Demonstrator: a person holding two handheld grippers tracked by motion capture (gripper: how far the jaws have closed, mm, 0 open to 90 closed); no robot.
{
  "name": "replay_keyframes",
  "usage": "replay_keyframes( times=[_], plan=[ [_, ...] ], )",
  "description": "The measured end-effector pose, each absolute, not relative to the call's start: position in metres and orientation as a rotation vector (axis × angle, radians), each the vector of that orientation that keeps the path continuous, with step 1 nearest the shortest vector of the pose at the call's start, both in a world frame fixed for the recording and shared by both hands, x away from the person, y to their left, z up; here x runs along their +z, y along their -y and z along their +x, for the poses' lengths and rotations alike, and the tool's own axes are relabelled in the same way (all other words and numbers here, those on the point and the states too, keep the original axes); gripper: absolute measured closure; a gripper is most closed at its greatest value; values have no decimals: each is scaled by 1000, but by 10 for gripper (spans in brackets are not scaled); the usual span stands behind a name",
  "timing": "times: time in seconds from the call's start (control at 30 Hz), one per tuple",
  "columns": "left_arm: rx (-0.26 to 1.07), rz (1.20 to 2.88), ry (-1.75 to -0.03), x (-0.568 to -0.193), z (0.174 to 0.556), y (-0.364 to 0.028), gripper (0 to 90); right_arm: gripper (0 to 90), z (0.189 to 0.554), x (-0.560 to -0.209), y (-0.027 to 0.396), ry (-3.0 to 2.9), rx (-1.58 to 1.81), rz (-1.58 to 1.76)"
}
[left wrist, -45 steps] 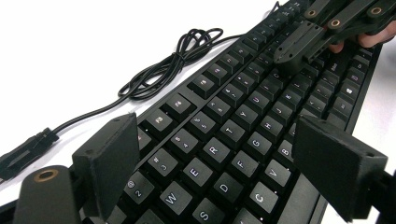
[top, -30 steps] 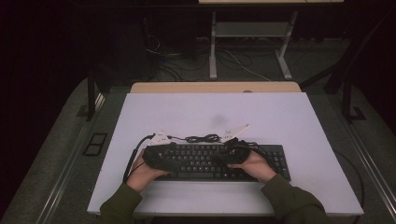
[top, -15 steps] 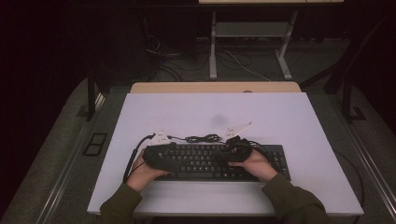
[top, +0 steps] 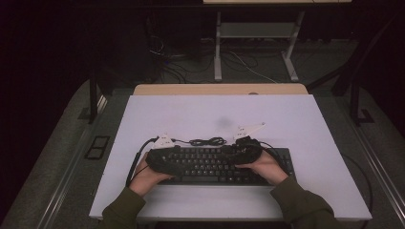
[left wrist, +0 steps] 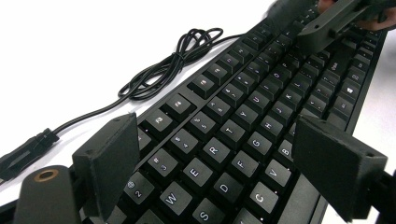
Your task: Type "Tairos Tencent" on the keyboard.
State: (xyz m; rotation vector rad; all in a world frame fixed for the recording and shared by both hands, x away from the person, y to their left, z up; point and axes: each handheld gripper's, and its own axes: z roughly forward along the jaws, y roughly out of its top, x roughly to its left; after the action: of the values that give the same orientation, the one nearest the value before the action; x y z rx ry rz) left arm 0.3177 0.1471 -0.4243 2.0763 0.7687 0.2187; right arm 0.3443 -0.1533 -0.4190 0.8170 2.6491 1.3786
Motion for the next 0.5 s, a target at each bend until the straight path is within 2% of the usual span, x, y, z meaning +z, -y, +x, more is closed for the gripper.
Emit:
replay_keyframes(
  times=[0.17, 0.27, 0.5],
  plan=[
    [219, 2074, -769, -424, 318, -147, 147, 389, 344, -418, 153, -2621, 1383, 813],
    [218, 2073, -768, -425, 318, -147, 147, 360, 344, -419, 153, -2618, 1380, 820],
    [219, 2073, -771, -424, 317, -148, 150, 354, 345, -418, 154, -2607, 1382, 827]
  ],
)
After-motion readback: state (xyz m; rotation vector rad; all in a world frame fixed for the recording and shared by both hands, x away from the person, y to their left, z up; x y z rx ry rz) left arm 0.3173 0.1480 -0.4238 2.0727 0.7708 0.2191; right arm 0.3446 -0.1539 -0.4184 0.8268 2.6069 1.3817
